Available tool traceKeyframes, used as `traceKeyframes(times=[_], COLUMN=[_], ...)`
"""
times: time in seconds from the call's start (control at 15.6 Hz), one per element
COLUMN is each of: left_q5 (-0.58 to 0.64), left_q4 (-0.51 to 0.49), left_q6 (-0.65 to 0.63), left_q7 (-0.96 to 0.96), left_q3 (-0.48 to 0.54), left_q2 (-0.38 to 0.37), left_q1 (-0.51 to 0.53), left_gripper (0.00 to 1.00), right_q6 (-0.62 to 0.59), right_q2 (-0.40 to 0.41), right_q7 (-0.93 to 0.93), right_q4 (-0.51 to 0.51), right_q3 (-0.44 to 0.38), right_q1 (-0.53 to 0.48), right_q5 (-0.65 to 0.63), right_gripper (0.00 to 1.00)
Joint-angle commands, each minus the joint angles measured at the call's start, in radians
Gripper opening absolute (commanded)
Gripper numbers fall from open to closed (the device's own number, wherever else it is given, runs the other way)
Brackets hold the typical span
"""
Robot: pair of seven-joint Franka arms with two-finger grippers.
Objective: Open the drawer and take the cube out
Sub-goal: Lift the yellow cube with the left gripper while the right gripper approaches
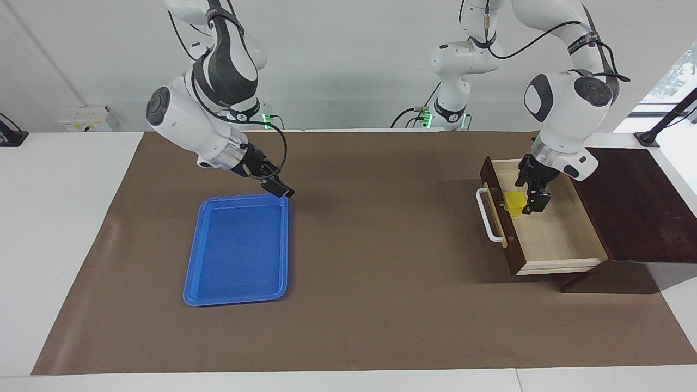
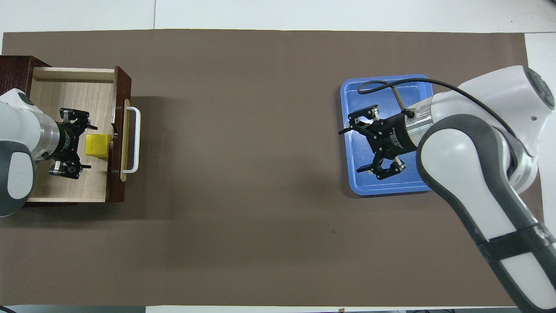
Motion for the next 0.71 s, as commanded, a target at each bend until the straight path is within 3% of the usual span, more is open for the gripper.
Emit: traceKeyframes(times=[0.0, 0.06, 0.13, 0.19, 0.26, 0.45, 0.64], left_q5=[-0.011, -0.011, -0.011, -0.011, -0.011, -0.004, -0.011], left_q4=[-0.034, -0.036, -0.036, -0.031, -0.025, 0.083, 0.383], left_q6=[0.002, 0.005, 0.022, 0.034, 0.034, -0.048, -0.339], left_q7=[-0.036, -0.05, -0.076, -0.113, -0.113, -0.093, -0.104], left_q3=[-0.003, -0.003, -0.003, -0.003, -0.003, -0.001, -0.013], left_q2=[-0.024, -0.023, -0.016, -0.013, -0.01, 0.01, 0.089], left_q1=[0.005, -0.001, -0.006, -0.006, -0.006, 0.011, -0.015], left_gripper=[1.0, 1.0, 0.87, 0.32, 0.0, 0.0, 0.0], right_q6=[0.068, 0.073, 0.072, 0.073, 0.075, 0.076, 0.076], right_q2=[-0.001, 0.004, 0.019, 0.027, 0.04, 0.068, 0.096], right_q7=[0.061, 0.064, 0.072, 0.08, 0.089, 0.104, 0.121], right_q4=[-0.044, -0.047, -0.047, -0.047, -0.046, -0.035, -0.014], right_q3=[-0.001, -0.001, -0.001, -0.001, -0.001, -0.001, -0.001], right_q1=[0.037, 0.046, 0.049, 0.051, 0.058, 0.06, 0.064], right_q5=[0.085, 0.108, 0.125, 0.143, 0.157, 0.18, 0.231], right_gripper=[1.0, 1.0, 1.0, 1.0, 1.0, 1.0, 1.0])
